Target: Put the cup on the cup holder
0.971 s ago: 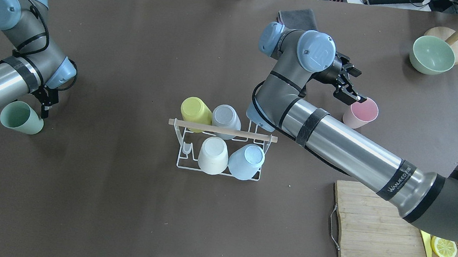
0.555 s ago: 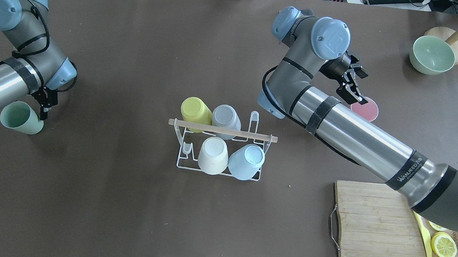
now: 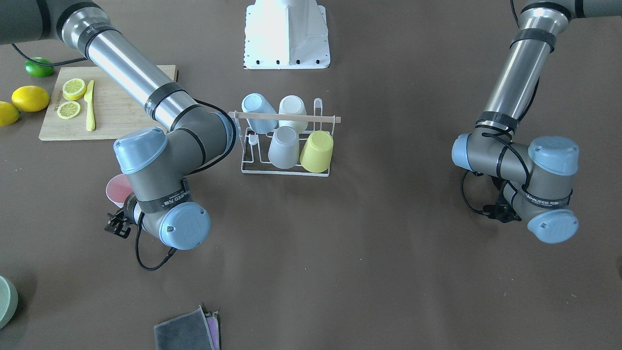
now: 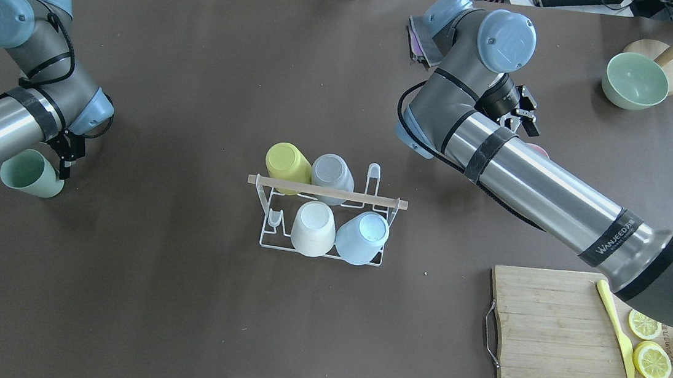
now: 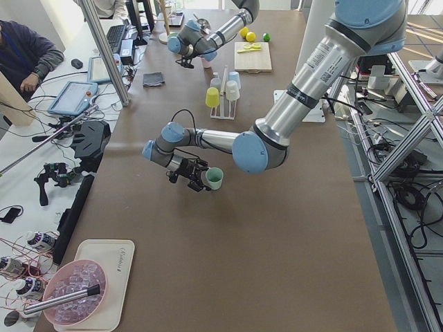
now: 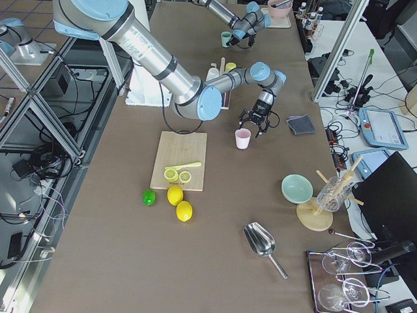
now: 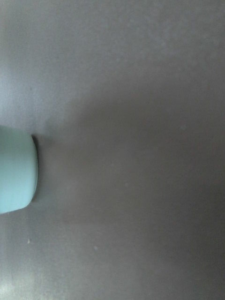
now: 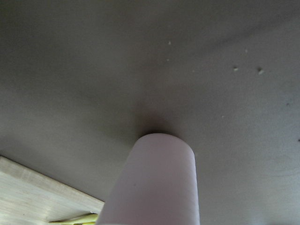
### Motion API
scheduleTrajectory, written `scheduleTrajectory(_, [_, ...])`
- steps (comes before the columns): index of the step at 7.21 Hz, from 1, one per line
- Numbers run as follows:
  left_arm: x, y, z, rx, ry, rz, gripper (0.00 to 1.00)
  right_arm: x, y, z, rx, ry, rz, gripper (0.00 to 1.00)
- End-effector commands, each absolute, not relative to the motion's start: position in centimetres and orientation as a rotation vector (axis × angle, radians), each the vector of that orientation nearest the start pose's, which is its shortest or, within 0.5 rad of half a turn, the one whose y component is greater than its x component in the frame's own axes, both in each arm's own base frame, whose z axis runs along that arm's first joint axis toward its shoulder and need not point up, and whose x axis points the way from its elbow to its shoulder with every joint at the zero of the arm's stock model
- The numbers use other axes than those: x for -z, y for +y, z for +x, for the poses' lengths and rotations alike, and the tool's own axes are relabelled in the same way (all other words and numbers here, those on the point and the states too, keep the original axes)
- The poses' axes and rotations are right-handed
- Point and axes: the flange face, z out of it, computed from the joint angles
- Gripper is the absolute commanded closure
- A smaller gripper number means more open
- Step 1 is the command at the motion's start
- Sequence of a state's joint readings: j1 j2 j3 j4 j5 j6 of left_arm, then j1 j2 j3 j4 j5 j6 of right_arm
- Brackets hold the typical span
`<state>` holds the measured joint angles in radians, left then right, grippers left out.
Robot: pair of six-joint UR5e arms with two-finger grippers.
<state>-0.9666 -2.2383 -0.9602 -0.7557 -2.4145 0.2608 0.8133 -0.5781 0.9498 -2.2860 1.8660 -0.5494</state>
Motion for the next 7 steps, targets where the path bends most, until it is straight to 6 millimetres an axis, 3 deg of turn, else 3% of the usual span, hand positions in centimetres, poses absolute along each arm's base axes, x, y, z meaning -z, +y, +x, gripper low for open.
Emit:
scheduleTrajectory(1, [-59.2, -59.3, 34.0, -0.461, 0.671, -0.846, 0.04, -36.4, -65.5, -44.7, 1.202, -0.300, -0.384, 0.00])
scheduleTrajectory(2, [-59.2, -59.2, 34.1, -0.464, 0.669, -0.847, 0.10, -36.4, -65.3, -44.9, 1.207, -0.298, -0.385, 0.00])
scheduleTrajectory(3, [-59.1, -59.3, 34.2, -0.464, 0.671, -0.847, 0.26, -38.2, -64.9, -46.0, 1.212, -0.294, -0.416, 0.00])
scheduleTrajectory(5, [-58.9, -59.2, 34.2, -0.462, 0.670, -0.852, 0.47, -40.3, -64.5, -47.6, 1.224, -0.301, -0.422, 0.00])
scheduleTrajectory(7, [-58.6, -59.1, 34.2, -0.459, 0.668, -0.857, 0.53, -42.1, -64.3, -48.2, 1.251, -0.316, -0.445, 0.00])
